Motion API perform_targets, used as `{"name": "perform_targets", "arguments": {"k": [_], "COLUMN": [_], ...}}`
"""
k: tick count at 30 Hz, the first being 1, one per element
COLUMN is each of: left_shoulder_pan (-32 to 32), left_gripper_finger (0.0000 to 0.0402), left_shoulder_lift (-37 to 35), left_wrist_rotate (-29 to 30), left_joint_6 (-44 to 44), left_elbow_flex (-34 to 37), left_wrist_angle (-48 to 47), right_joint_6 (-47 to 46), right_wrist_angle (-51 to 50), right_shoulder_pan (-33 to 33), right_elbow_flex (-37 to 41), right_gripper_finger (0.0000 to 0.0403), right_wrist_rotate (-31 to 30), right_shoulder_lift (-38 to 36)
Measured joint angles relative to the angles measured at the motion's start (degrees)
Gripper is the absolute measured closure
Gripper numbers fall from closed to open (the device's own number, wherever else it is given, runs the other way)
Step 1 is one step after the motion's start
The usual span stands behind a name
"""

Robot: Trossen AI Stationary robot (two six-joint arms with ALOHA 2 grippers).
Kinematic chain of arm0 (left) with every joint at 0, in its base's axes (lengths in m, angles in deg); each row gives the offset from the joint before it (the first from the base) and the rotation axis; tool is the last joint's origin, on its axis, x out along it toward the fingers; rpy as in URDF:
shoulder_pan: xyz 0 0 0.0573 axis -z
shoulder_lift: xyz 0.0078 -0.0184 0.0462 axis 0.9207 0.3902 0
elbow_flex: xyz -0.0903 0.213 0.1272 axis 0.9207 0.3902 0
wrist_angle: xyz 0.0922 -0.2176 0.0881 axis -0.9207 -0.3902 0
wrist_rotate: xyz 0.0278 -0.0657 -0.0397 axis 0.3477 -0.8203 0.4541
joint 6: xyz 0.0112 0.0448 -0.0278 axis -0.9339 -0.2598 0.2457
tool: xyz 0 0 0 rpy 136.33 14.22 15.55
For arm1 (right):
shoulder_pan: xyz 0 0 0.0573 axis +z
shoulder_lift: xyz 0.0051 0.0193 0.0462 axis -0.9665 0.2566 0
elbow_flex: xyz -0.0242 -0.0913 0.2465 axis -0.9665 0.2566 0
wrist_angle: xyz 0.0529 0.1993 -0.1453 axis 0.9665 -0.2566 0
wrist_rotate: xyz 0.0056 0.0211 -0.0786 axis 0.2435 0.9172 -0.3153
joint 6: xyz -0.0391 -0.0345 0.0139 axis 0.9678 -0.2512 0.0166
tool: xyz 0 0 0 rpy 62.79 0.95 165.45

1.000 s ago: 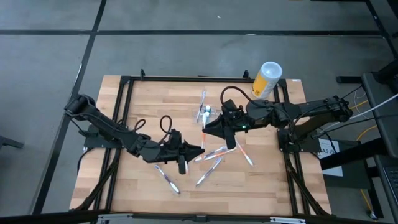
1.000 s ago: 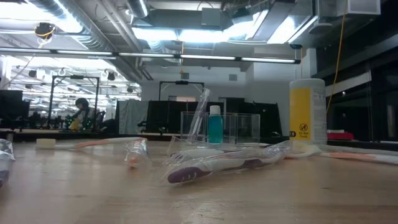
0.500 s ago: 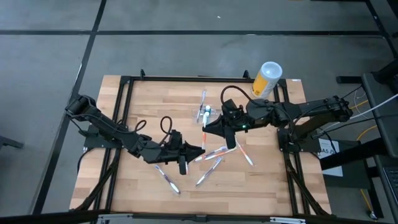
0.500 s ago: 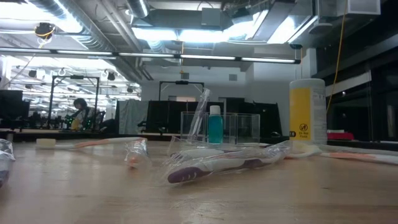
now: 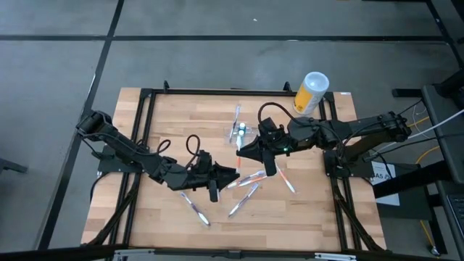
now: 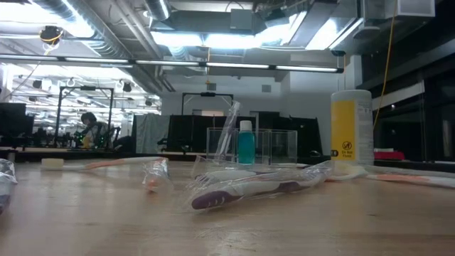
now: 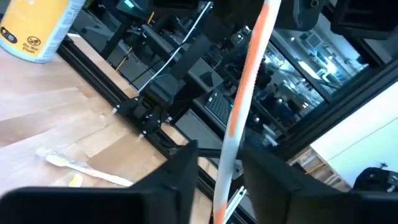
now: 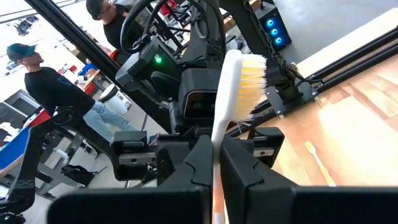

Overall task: Pick & Place toothbrushing station
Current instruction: Put the orange toothbrush into the right section of the transparent organizer

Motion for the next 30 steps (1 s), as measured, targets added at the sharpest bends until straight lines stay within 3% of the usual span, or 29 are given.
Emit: {"name": "perform_targets", "arguments": {"k": [4, 8, 15, 20, 23, 26, 30], "left_shoulder_pan": [0.0, 0.2, 4.8, 9.2, 10.9, 12.5, 14.0], "left_gripper_finger": [0.0219, 0.0190, 0.0190, 0.0190, 0.0190, 0.0195, 0.0214], "left_shoulder_lift": [0.0, 0.0, 0.0, 0.0, 0.0, 0.2, 2.5], "left_wrist_rotate": [0.4, -0.5, 2.6, 9.8, 9.9, 9.0, 5.2], "left_joint_6": [-0.3, -1.7, 4.5, 18.5, 25.6, 25.9, 14.0], "left_elbow_flex": [0.0, 0.0, 0.0, 0.0, 0.0, 0.0, 0.0], "left_wrist_angle": [0.2, -0.5, -11.9, -29.7, -40.0, -46.2, -47.5], "right_joint_6": [0.0, 0.3, 4.5, 14.0, 18.6, 22.6, 24.9], "right_wrist_angle": [0.0, -0.3, -10.9, -15.4, -15.3, -15.0, -12.4], "right_shoulder_pan": [0.0, 0.0, 0.0, 0.4, 0.2, -0.1, -1.1], "right_elbow_flex": [0.0, 0.0, 0.0, 0.0, 0.0, 0.3, 5.7], "right_gripper_finger": [0.0391, 0.0391, 0.0392, 0.0392, 0.0392, 0.0392, 0.0391], "right_wrist_rotate": [0.1, 0.1, -6.6, -13.9, -14.3, -13.0, -11.0], "right_shoulder_lift": [0.0, 0.0, -2.0, -3.9, -4.4, -4.4, -6.2]}}
